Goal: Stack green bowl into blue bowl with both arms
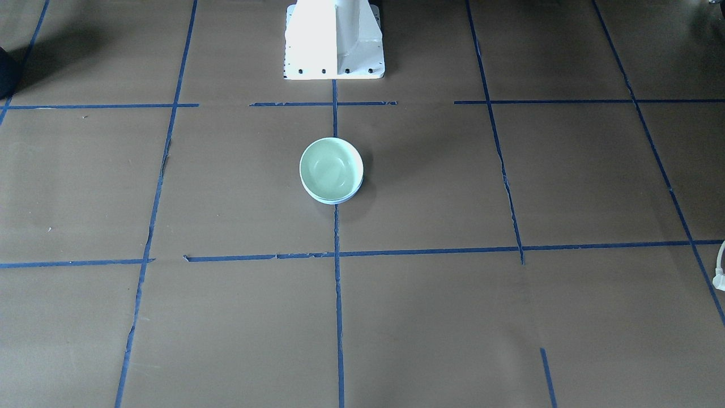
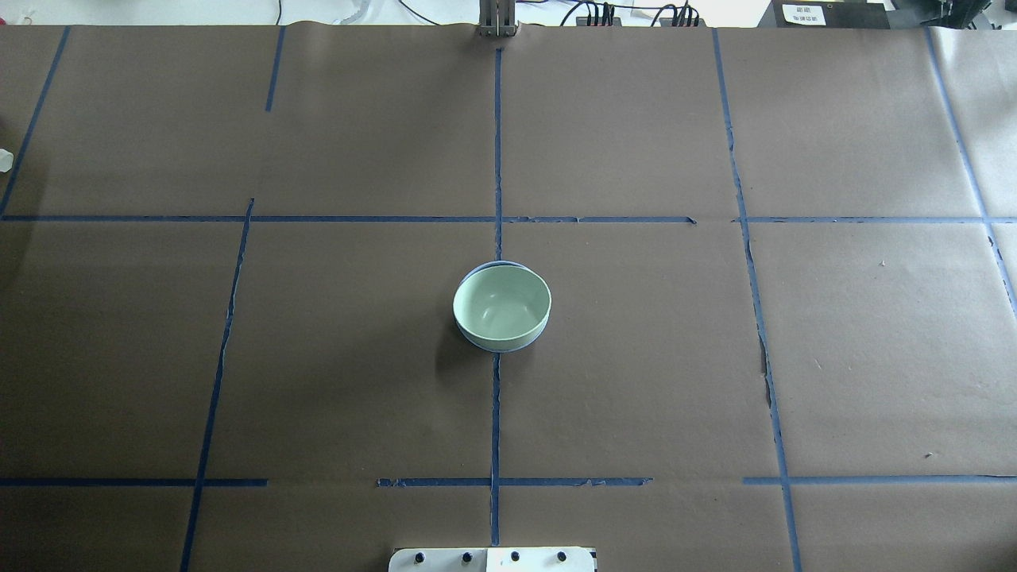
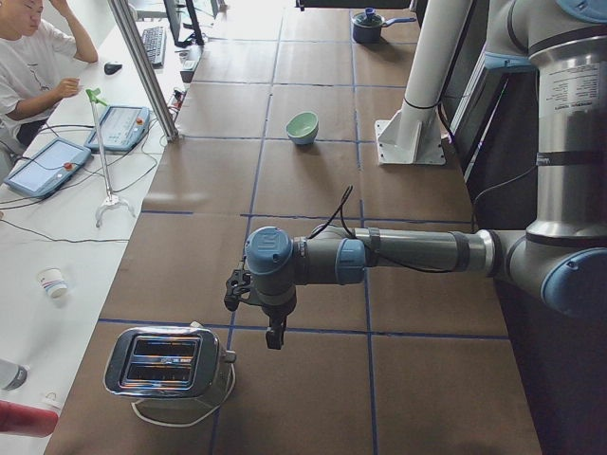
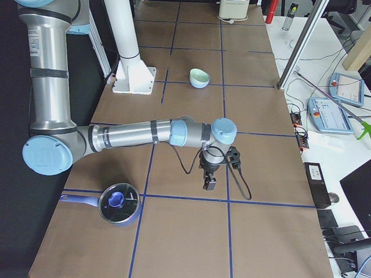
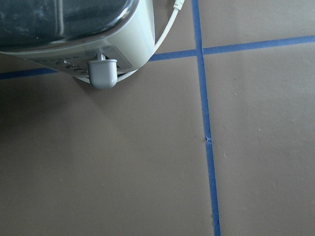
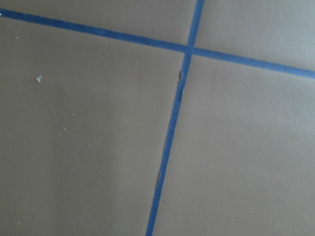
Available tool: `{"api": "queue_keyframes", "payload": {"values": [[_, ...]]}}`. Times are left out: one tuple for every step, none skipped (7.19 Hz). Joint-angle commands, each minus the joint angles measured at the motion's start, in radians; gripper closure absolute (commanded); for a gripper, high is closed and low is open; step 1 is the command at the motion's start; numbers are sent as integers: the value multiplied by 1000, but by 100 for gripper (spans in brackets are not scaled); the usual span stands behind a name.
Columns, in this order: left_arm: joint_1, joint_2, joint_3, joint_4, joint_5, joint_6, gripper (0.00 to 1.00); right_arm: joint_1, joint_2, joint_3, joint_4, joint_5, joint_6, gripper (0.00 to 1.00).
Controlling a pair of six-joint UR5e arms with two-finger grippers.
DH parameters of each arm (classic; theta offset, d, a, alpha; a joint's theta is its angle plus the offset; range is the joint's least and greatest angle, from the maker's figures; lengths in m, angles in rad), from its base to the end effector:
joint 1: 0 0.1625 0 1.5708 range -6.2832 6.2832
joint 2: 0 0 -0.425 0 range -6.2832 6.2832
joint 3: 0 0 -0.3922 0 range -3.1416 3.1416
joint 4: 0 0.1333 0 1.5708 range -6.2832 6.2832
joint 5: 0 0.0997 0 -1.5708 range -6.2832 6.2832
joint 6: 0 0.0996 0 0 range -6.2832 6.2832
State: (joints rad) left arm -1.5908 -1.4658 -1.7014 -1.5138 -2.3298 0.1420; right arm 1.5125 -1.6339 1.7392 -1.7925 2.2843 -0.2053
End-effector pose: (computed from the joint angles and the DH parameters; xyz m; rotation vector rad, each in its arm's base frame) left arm -0.0736 -0.4435 0.6505 0.0316 0.7592 0.1042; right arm 0.0416 -0.4567 0.6318 -0.0589 -0.7203 -0.2105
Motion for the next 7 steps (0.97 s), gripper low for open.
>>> {"api": "queue_keyframes", "payload": {"values": [[0, 5, 0, -14, -68, 11, 0, 44, -104, 25, 130, 4, -4, 0], [0, 9, 0, -16, -66, 14, 0, 43, -106, 17, 137, 12, -2, 0], [0, 10, -1, -14, -65, 14, 0, 43, -107, 14, 139, 12, -5, 0], [0, 10, 0, -14, -60, 14, 0, 43, -107, 14, 140, 11, -5, 0], [0, 10, 0, -16, -60, 14, 0, 41, -107, 14, 139, 12, -2, 0], [0, 10, 0, -16, -60, 14, 0, 41, -107, 14, 139, 15, 0, 0], [0, 10, -1, -16, -59, 14, 0, 41, -106, 14, 140, 15, 0, 0]]}}
